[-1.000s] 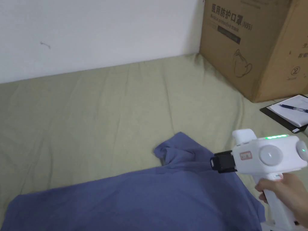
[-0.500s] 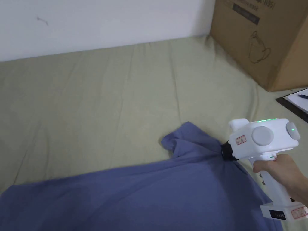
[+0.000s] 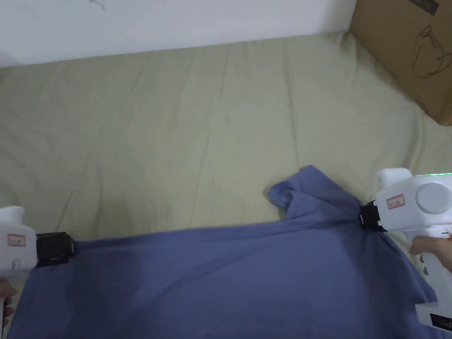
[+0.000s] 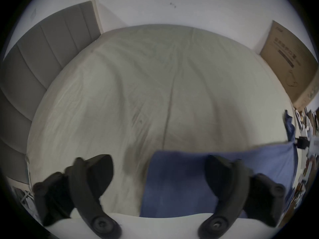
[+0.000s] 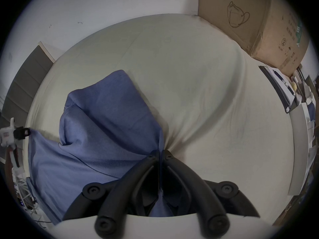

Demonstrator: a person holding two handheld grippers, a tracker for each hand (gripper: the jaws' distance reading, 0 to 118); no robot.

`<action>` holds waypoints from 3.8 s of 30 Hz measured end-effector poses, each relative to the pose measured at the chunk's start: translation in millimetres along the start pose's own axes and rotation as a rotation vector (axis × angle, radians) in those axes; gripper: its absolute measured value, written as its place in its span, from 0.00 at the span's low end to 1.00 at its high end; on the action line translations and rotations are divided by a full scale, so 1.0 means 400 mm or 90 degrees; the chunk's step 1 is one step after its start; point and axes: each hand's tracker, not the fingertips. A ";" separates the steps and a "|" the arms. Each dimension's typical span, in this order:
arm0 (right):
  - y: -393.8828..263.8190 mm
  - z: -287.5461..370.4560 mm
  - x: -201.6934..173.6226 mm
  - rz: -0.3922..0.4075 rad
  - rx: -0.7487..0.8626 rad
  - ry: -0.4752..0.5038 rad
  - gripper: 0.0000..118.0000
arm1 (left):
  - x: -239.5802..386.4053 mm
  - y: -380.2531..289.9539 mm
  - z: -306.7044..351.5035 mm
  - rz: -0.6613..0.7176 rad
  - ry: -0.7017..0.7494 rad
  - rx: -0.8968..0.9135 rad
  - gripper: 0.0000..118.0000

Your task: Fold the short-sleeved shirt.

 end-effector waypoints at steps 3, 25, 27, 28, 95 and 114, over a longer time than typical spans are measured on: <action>0.001 0.001 -0.004 0.001 -0.001 -0.007 0.02 | 0.031 -0.035 -0.001 -0.022 0.014 0.021 0.63; -0.150 0.484 0.011 0.054 0.117 0.041 0.02 | -0.033 -0.222 0.556 -0.092 -0.074 0.158 0.02; -0.222 0.521 0.014 0.066 0.113 0.041 0.02 | -0.065 -0.293 0.573 -0.092 -0.078 0.158 0.02; -0.259 0.532 0.017 0.065 0.110 0.042 0.02 | -0.078 -0.323 0.574 -0.092 -0.075 0.154 0.02; -0.624 0.434 -0.627 0.197 0.109 0.198 0.00 | -0.320 -0.632 0.172 0.328 -0.527 -0.132 0.07; -0.627 0.491 -0.371 0.097 0.129 0.118 0.00 | 0.051 -0.492 0.636 0.097 -0.431 -0.003 0.06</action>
